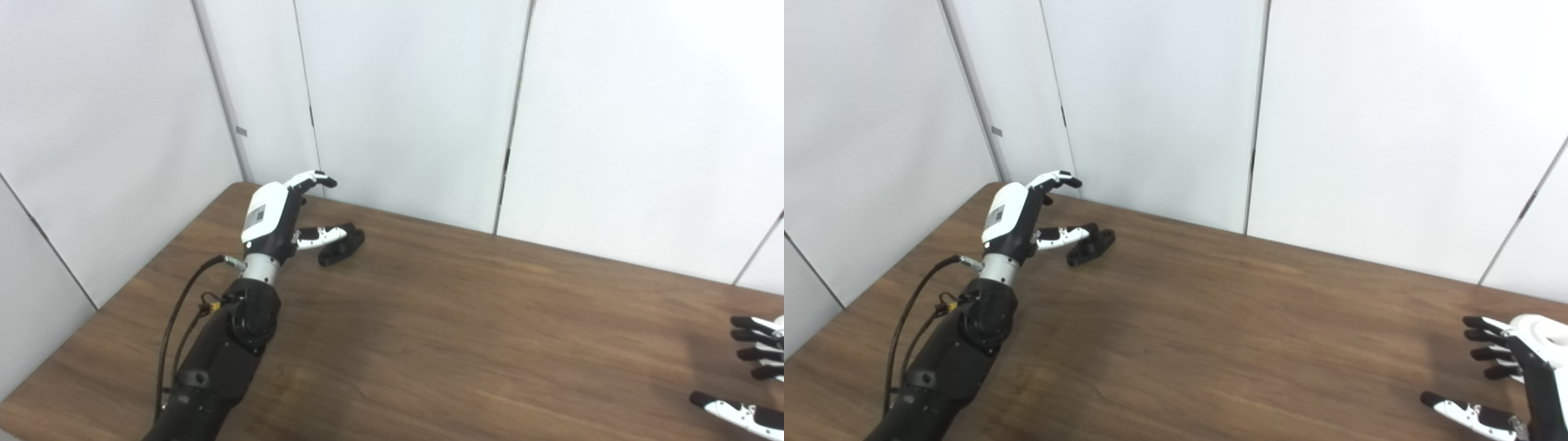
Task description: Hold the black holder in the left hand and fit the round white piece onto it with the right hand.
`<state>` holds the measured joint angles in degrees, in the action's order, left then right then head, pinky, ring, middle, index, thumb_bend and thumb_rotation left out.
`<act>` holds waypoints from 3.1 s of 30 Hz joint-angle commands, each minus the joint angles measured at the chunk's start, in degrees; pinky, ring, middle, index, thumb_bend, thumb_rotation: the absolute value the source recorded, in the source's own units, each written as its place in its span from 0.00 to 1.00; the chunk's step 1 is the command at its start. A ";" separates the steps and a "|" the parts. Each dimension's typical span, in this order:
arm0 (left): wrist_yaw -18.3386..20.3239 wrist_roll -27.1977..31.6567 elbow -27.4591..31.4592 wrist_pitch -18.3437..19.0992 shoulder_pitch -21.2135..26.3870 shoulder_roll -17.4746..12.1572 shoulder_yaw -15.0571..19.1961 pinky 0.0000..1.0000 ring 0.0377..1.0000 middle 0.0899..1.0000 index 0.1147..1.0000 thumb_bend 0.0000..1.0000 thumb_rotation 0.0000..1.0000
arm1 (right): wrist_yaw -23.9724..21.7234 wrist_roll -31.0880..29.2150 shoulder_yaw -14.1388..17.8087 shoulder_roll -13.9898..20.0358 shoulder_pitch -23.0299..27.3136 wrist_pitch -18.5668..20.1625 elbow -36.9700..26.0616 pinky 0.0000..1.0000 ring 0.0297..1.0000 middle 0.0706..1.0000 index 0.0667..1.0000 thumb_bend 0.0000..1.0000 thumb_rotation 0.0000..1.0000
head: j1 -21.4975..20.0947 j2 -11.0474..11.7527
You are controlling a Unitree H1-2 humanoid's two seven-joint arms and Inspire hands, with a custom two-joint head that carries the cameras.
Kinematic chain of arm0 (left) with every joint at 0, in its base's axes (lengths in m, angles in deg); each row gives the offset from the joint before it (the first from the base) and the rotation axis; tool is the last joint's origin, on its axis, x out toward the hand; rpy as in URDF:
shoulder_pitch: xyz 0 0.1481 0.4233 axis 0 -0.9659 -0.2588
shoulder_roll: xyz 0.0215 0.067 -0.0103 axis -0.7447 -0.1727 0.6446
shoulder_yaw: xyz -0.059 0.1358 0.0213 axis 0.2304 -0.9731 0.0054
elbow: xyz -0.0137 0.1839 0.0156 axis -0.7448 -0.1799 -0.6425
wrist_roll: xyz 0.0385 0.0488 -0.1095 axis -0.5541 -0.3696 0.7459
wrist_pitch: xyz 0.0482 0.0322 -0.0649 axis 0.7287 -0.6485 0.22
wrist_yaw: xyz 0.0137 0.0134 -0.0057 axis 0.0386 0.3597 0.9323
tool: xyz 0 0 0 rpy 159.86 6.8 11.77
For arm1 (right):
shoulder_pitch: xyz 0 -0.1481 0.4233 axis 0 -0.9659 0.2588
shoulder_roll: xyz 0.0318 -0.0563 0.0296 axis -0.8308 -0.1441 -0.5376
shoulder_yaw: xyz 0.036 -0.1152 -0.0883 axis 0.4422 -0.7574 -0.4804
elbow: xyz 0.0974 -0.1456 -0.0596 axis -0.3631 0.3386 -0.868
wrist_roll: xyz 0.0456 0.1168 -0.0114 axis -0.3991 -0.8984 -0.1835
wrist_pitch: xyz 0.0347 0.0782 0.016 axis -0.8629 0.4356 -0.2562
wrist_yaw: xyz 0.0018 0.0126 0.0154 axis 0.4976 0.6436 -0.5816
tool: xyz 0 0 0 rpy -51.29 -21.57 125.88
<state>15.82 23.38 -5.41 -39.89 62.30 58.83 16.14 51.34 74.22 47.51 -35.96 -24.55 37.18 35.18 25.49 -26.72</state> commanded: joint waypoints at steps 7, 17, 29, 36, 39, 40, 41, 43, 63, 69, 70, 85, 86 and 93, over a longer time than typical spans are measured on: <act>-1.45 -2.76 -1.25 6.48 3.35 -1.90 -0.94 0.70 0.86 0.88 0.70 1.00 0.27 | 0.81 -0.59 0.38 1.06 1.83 -2.17 -1.09 0.52 0.61 0.68 0.71 0.72 0.00 | 0.05 -0.28; 1.70 -2.01 -1.63 12.76 3.51 -2.50 -2.93 0.75 0.92 0.94 0.71 1.00 0.32 | 0.88 -0.81 0.60 1.40 1.72 -2.38 -1.11 0.49 0.60 0.67 0.70 0.72 0.00 | -0.21 -0.56; -0.87 -2.97 -9.87 13.17 5.53 -2.72 -6.36 0.77 0.92 0.93 0.72 1.00 0.40 | 0.78 -0.57 0.67 1.98 1.55 -2.09 -1.51 0.47 0.59 0.66 0.70 0.71 0.05 | -0.11 -1.07; -5.32 -1.37 -15.18 10.16 6.59 -1.02 -7.19 0.74 0.92 0.92 0.71 1.00 0.40 | 0.36 -1.27 0.63 2.03 1.67 -2.02 -1.33 0.48 0.59 0.67 0.70 0.71 0.04 | -0.25 -1.22; -7.32 -1.57 -16.24 10.00 6.82 -0.53 -7.51 0.72 0.91 0.91 0.71 1.00 0.42 | 0.50 -1.08 0.71 2.30 1.67 -2.21 -1.31 0.47 0.59 0.66 0.70 0.72 0.02 | -0.37 -1.32; -7.72 -1.60 -16.74 10.24 7.00 -0.38 -7.65 0.71 0.91 0.91 0.71 1.00 0.44 | 0.54 -1.08 0.75 2.34 1.62 -2.25 -1.35 0.46 0.59 0.66 0.70 0.72 0.02 | -0.37 -1.32; -8.10 -1.54 -17.39 10.28 7.22 -0.27 -7.81 0.72 0.91 0.91 0.71 1.00 0.44 | 0.57 -1.07 0.76 2.39 1.59 -2.30 -1.35 0.46 0.59 0.66 0.70 0.72 0.03 | -0.37 -1.32; -8.73 -1.32 -18.33 10.29 7.49 -0.11 -8.10 0.72 0.91 0.90 0.70 0.99 0.44 | 0.58 -0.97 0.76 2.43 1.43 -2.22 -1.63 0.46 0.59 0.66 0.70 0.71 0.04 | -0.51 -1.39; -11.16 4.62 -25.67 3.70 9.81 2.09 -8.24 0.71 0.88 0.84 0.48 0.87 0.29 | 0.62 -0.62 1.05 2.64 0.00 -1.26 -3.57 0.46 0.58 0.66 0.70 0.69 0.09 | -1.30 -2.27; -10.73 6.44 -26.64 1.62 9.36 3.18 -8.75 0.75 0.88 0.84 0.42 0.53 0.08 | 0.47 -0.66 1.52 2.97 -0.39 -0.65 -4.21 0.47 0.58 0.66 0.70 0.68 0.11 | -1.39 -2.66; -10.59 6.61 -26.79 1.47 9.33 3.29 -8.85 0.76 0.88 0.83 0.42 0.53 0.08 | 0.41 -0.66 1.59 3.03 -0.42 -0.49 -4.27 0.47 0.58 0.66 0.70 0.68 0.11 | -1.38 -2.74; -9.08 7.80 -27.79 2.39 9.06 4.42 -9.92 0.77 0.88 0.83 0.42 0.52 0.08 | -0.15 -1.01 2.38 3.81 -0.14 -0.44 -4.48 0.48 0.59 0.67 0.70 0.67 0.12 | -1.53 -3.14; -8.96 7.89 -27.70 2.36 9.00 4.44 -9.96 0.78 0.88 0.83 0.42 0.52 0.08 | -0.17 -0.98 2.40 3.85 -0.11 -0.47 -4.50 0.48 0.59 0.66 0.70 0.67 0.11 | -1.53 -3.14; -8.43 8.24 -27.80 1.51 8.77 4.55 -10.31 0.77 0.88 0.83 0.41 0.52 0.07 | -0.02 -0.33 2.42 3.82 -0.03 -0.51 -4.78 0.47 0.58 0.66 0.69 0.67 0.12 | -2.13 -3.25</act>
<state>6.19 31.32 -32.65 -38.00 71.53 62.36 6.68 50.95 73.86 49.13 -33.39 -26.48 37.24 32.80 23.38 -29.97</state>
